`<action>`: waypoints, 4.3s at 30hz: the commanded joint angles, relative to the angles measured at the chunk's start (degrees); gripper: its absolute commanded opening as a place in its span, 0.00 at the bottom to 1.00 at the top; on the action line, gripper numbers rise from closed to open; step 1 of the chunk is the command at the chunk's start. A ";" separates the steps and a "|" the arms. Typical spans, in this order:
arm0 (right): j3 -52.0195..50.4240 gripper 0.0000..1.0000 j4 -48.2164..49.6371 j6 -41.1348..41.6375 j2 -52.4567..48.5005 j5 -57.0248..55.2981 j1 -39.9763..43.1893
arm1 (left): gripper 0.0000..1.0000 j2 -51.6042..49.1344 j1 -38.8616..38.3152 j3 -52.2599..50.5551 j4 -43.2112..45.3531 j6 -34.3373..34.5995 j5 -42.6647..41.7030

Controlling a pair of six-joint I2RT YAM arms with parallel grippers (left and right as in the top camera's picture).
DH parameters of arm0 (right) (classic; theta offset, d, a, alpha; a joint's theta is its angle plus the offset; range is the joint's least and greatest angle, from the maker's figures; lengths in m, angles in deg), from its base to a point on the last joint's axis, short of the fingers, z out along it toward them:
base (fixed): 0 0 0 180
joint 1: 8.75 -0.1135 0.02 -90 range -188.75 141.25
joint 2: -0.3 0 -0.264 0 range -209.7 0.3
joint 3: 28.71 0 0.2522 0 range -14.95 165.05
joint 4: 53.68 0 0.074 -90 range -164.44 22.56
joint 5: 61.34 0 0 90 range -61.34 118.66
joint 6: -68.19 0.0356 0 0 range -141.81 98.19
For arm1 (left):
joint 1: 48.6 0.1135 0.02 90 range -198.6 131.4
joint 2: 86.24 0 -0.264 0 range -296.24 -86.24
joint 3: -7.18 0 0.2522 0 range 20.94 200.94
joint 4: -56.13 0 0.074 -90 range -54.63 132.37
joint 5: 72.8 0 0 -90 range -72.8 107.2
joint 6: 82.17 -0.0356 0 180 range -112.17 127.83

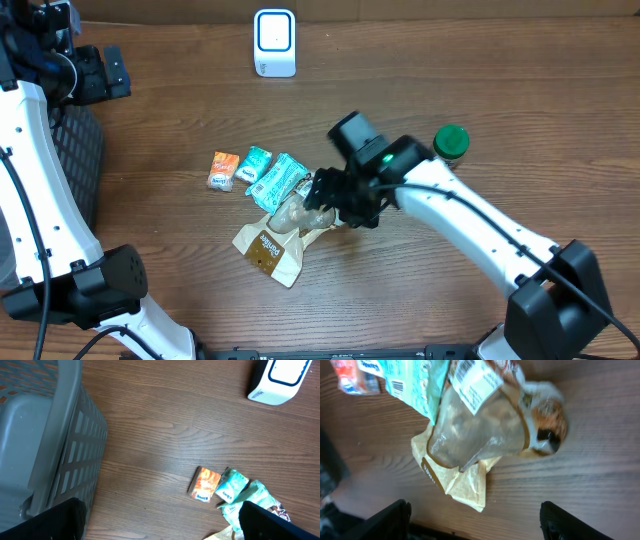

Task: Scan the item barcode
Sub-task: 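Reach the right gripper to the clear snack bag and grasp it, then lift the snack bag and hold it up to the scanner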

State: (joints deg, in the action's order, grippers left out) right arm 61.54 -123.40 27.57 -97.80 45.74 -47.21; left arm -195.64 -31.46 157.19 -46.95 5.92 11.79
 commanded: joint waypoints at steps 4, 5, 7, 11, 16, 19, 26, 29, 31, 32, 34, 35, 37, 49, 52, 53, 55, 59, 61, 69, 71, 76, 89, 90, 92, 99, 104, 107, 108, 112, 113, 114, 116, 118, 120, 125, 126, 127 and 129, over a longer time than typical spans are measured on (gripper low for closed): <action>-2.62 0.72 3.41 18.21 0.02 -11.34 -7.23 | 1.00 0.96 0.02 1.14 0.00 -0.87 -0.39; -3.91 0.71 5.42 19.98 0.02 -11.72 -8.15 | 1.00 0.96 0.02 1.14 0.00 -0.90 -0.39; -6.43 0.71 9.22 22.75 -0.09 -12.24 -9.40 | 1.00 0.96 0.02 1.14 0.00 -0.87 -0.39; -11.61 0.71 15.93 26.12 -0.13 -13.14 -10.23 | 1.00 0.96 0.02 1.14 0.00 -0.90 -0.39; -15.76 0.70 24.26 26.05 -1.05 -14.51 -10.23 | 1.00 0.96 0.02 1.14 0.00 -0.90 -0.42; -16.57 0.67 27.08 26.03 -3.45 -13.94 -10.36 | 0.99 0.96 0.02 1.14 0.00 -0.87 -0.39; -16.57 0.62 28.50 26.05 -10.45 -9.51 -11.21 | 1.00 0.96 0.02 1.14 0.00 -0.87 -0.39; -16.57 0.56 28.44 26.03 -10.99 -9.05 -10.95 | 1.00 0.96 0.02 1.14 -0.02 -0.90 -0.39; -16.48 0.55 28.46 25.57 -10.99 -8.94 -10.54 | 0.99 0.96 0.02 1.14 0.00 -0.87 -0.42; -16.41 0.55 28.44 25.00 -10.99 -8.76 -10.23 | 1.00 0.96 0.02 1.14 0.00 -0.87 -0.39; -16.15 0.54 28.41 21.33 -10.88 -7.17 -8.92 | 1.00 0.96 0.02 1.14 0.00 -0.90 -0.39; -15.76 0.50 28.37 18.08 -10.86 -5.46 -7.91 | 1.00 0.96 0.02 1.14 0.00 -0.90 -0.39; -14.49 0.43 27.47 11.06 -10.75 -2.12 -5.64 | 1.00 0.96 0.02 1.14 0.00 -0.90 -0.42; -6.27 0.49 20.44 -35.78 -10.71 11.47 8.63 | 1.00 0.96 0.02 1.14 -0.02 -0.87 -0.39; -5.25 0.55 19.65 -38.62 -10.71 9.94 10.03 | 1.00 0.96 0.02 1.14 -0.02 -0.87 -0.39; -4.85 0.59 19.02 -38.58 -10.71 8.81 10.82 | 0.99 0.96 0.02 1.14 -0.02 -0.87 -0.39; -4.33 0.64 17.35 -38.56 -10.71 8.59 12.66 | 1.00 0.96 0.02 1.11 -0.02 -0.87 -0.39; -4.33 0.70 13.88 -38.56 -10.82 10.71 16.02 | 1.00 0.96 0.02 1.14 -0.02 -0.87 -0.39; -4.83 0.74 13.38 -38.56 -11.19 11.78 16.70 | 1.00 0.96 0.02 1.14 -0.02 -0.87 -0.39; -8.55 0.79 21.75 -33.27 -13.92 20.20 15.13 | 1.00 0.96 0.02 1.14 -0.02 -0.87 -0.39; -9.68 0.81 23.98 -30.10 -14.60 18.86 14.27 | 1.00 0.96 0.02 1.14 -0.02 -0.87 -0.39; -13.18 0.75 28.63 -25.11 -17.62 15.26 13.33 | 1.00 0.96 0.02 1.14 -0.02 -0.87 -0.39; -14.32 0.28 32.09 -21.27 -19.63 18.95 13.33 | 0.99 0.96 0.02 1.14 -0.02 -0.87 -0.39; -14.32 0.22 32.22 -21.27 -19.63 19.30 13.33 | 1.00 0.96 0.02 1.14 -0.02 -0.87 -0.39; -14.29 0.15 32.87 -21.27 -19.63 20.15 13.33 | 1.00 0.96 0.02 1.14 -0.02 -0.87 -0.39; -13.07 0.04 32.39 -22.10 -18.08 22.25 14.36 | 1.00 0.96 0.02 1.14 -0.02 -0.87 -0.39; -10.73 0.04 26.69 -27.02 -11.93 19.91 14.73 | 0.99 0.96 0.02 1.14 -0.02 -0.87 -0.39; -9.68 0.04 24.39 -28.57 -5.99 18.69 14.73 | 1.00 0.96 0.02 1.14 -0.02 -0.87 -0.39; -9.20 0.04 23.63 -29.03 -2.34 18.67 14.75 | 0.99 0.96 0.02 1.14 -0.02 -0.87 -0.39; -9.11 0.04 22.77 -29.97 5.33 19.04 14.75 | 0.99 0.96 0.02 1.11 -0.02 -0.87 -0.39; -9.11 0.04 22.53 -29.97 7.13 19.04 14.80 | 1.00 0.96 0.02 1.11 -0.02 -0.87 -0.39; -9.11 0.04 22.25 -29.97 8.85 19.04 14.82 | 0.99 0.96 0.02 1.14 -0.02 -0.87 -0.39; -9.11 0.04 21.88 -29.94 11.23 19.06 14.80 | 0.99 0.96 0.02 1.14 -0.02 -0.87 -0.39; -9.11 0.04 21.53 -29.94 13.42 19.06 14.80 | 0.99 0.96 0.02 1.14 -0.02 -0.87 -0.39; -9.11 0.04 21.22 -29.94 15.13 19.04 14.80 | 1.00 0.96 0.02 1.14 -0.02 -0.90 -0.39; -8.90 0.04 21.05 -29.92 17.70 18.99 14.80 | 1.00 0.96 0.02 1.14 -0.02 -0.87 -0.39; -8.70 0.04 20.94 -29.90 17.70 18.99 14.80 | 1.00 0.96 0.02 1.14 -0.02 -0.87 -0.39; -8.28 0.04 20.48 -29.70 17.68 18.99 14.80 | 0.99 0.96 0.02 1.14 -0.02 -0.87 -0.39; -7.26 0.04 19.04 -29.70 17.68 18.97 14.80 | 0.99 0.96 0.02 1.14 -0.02 -0.87 -0.39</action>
State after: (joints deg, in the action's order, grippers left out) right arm 51.15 -103.80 -1.74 -82.02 64.58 -32.74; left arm -195.64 -31.46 157.19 -47.00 5.92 11.79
